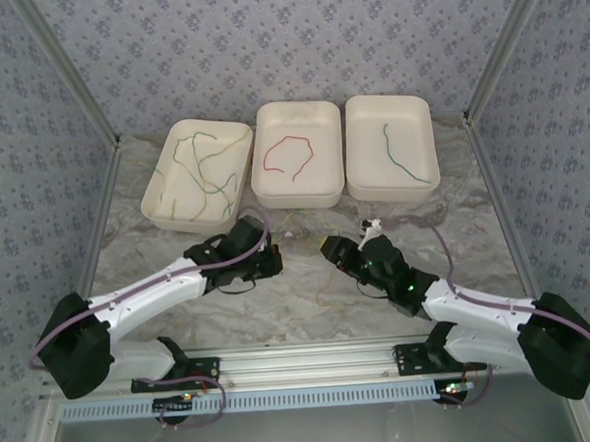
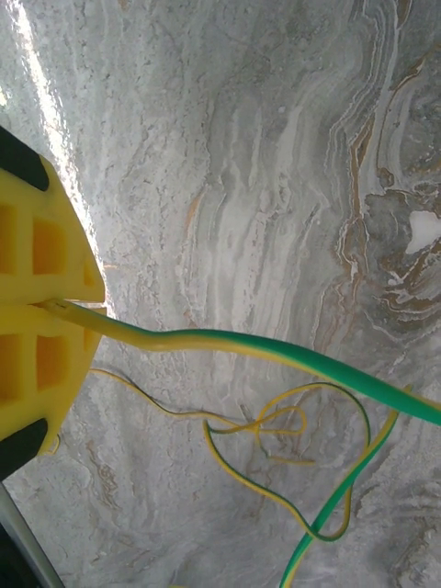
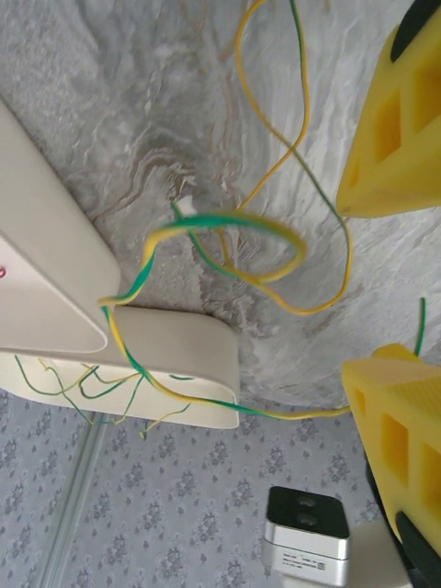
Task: Untangle the cables
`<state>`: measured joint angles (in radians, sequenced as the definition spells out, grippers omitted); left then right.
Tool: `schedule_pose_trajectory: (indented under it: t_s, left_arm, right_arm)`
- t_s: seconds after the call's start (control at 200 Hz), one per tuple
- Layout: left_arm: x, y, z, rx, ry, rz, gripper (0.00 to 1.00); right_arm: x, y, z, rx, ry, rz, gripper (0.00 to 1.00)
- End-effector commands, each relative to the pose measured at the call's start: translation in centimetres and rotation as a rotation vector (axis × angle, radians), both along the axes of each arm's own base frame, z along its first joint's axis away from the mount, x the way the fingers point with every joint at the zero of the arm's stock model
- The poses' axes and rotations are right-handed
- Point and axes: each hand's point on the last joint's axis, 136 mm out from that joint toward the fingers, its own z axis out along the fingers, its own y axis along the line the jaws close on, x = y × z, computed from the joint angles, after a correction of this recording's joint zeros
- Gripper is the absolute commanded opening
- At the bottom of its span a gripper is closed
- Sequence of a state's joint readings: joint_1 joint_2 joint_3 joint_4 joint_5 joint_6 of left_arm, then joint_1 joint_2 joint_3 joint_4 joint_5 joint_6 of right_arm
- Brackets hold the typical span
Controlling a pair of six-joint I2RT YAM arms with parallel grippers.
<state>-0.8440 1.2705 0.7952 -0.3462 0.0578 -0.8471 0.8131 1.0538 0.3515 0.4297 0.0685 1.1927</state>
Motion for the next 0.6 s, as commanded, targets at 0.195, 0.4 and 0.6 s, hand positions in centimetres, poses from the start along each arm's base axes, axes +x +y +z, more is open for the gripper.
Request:
schedule_pose_trajectory:
  t_s: [0.195,0.4,0.6]
  left_arm:
    - [-0.3,0.2,1.3,-0.035,-0.017,0.002,0.00]
    - [-0.4,0.6,2.1,-0.033,-0.031,-0.003,0.00]
    - [-0.3,0.1,2.4,-0.050,-0.030,-0.011,0.00]
  right_arm:
    - [2.9,0.0,1.8,-0.032,-0.018,-0.066,0.22]
    - [3.8,-2.1,0.3,-0.180,0.038,-0.060,0.18]
    - [4.4,-1.2,0.1,-0.131,0.031,-0.023,0.32]
